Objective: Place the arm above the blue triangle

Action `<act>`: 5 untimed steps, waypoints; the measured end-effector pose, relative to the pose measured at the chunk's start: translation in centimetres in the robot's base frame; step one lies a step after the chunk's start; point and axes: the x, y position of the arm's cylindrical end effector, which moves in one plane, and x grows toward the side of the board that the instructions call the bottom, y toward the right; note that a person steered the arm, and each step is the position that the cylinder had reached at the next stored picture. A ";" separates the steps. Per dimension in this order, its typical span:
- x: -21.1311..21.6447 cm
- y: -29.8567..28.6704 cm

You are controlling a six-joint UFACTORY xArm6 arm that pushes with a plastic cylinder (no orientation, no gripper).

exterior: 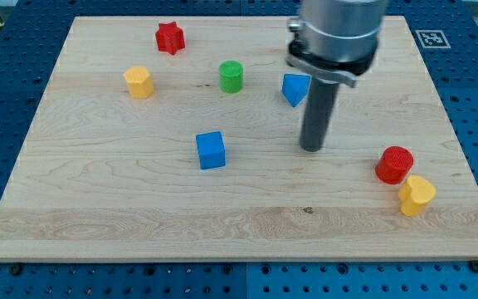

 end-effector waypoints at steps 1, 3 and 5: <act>-0.2 0.0; -4.4 0.0; -7.0 0.2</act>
